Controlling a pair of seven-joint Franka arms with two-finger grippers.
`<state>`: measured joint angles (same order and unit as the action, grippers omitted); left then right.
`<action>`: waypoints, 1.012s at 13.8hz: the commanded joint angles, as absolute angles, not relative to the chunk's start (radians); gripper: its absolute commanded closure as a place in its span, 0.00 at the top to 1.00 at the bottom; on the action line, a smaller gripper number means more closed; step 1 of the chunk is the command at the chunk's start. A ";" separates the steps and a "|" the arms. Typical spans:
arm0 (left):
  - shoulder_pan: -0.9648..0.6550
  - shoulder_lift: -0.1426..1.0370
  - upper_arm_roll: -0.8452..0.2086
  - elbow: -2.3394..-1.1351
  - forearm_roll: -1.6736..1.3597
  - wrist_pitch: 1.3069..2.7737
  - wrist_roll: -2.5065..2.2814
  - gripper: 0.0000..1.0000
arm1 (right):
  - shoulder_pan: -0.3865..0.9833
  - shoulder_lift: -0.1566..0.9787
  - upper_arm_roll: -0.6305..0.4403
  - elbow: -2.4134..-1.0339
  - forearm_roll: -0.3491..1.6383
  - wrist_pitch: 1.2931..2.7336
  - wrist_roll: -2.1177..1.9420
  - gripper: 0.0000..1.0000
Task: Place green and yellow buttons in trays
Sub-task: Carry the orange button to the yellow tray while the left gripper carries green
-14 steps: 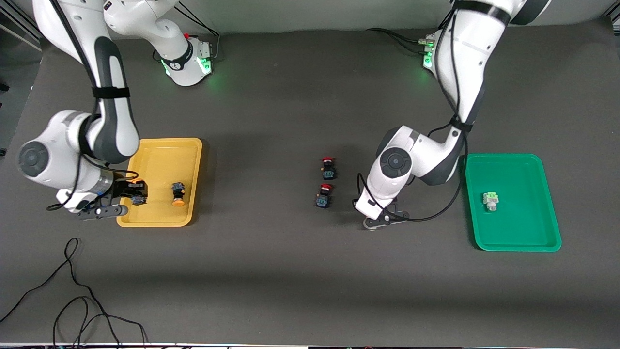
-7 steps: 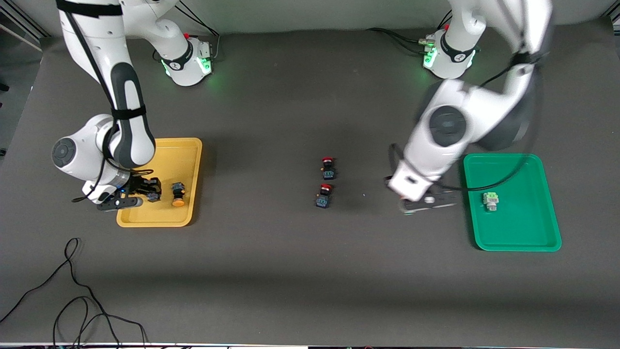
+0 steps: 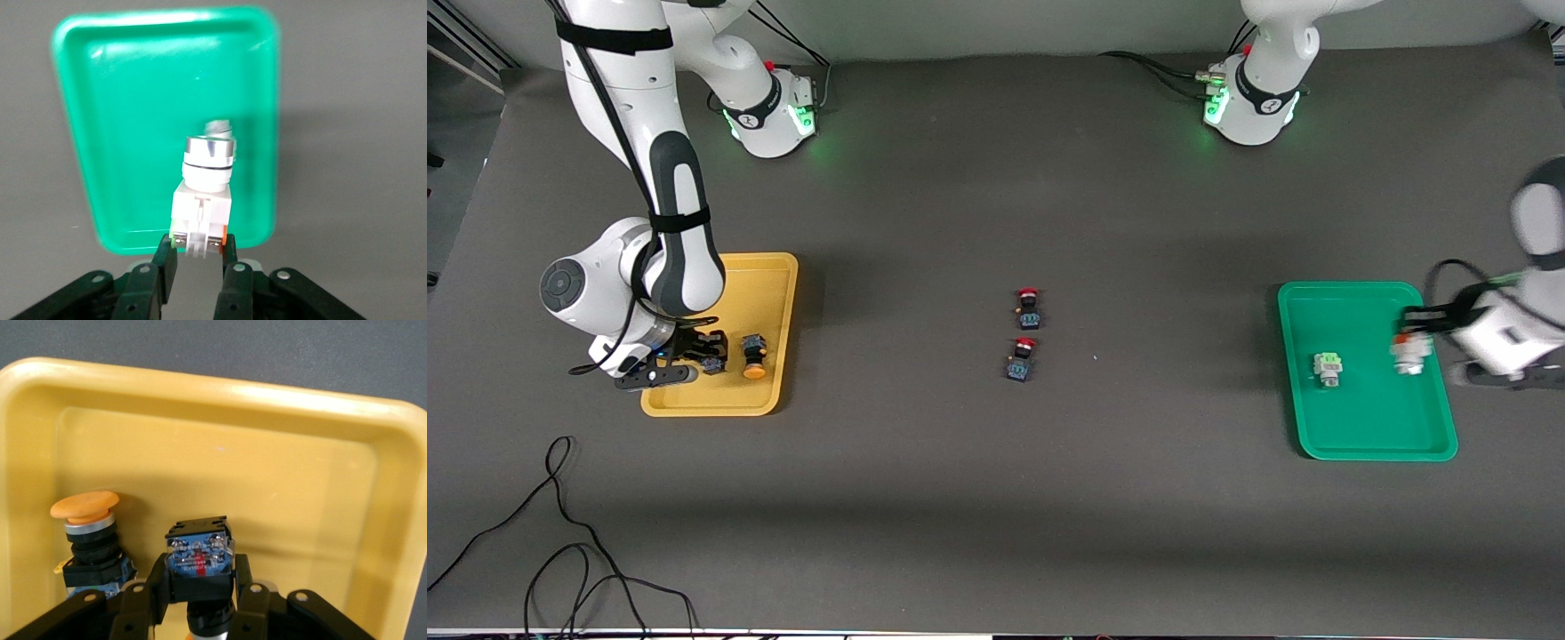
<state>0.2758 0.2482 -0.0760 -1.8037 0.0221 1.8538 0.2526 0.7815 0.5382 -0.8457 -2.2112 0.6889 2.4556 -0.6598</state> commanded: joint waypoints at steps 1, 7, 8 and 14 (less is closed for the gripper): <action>0.369 0.281 -0.095 -1.894 0.021 1.977 0.356 0.00 | 0.772 0.528 -0.867 -2.210 0.722 2.436 -0.661 0.29; 0.430 0.417 -0.095 -1.944 0.054 2.175 0.357 0.00 | 0.741 0.528 -0.867 -2.207 0.723 2.407 -0.601 0.55; 0.428 0.429 -0.095 -1.945 0.054 2.195 0.356 0.00 | 0.741 0.528 -0.867 -2.207 0.721 2.407 -0.601 0.99; 0.413 0.498 -0.097 -1.939 0.052 2.312 0.264 0.34 | 0.744 0.485 -0.886 -2.172 0.713 2.346 -0.595 0.99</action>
<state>0.4174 0.4843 -0.0920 -1.9417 0.0381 2.2768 0.3263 0.7374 0.5344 -0.8641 -2.2023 0.7032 2.4106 -0.6112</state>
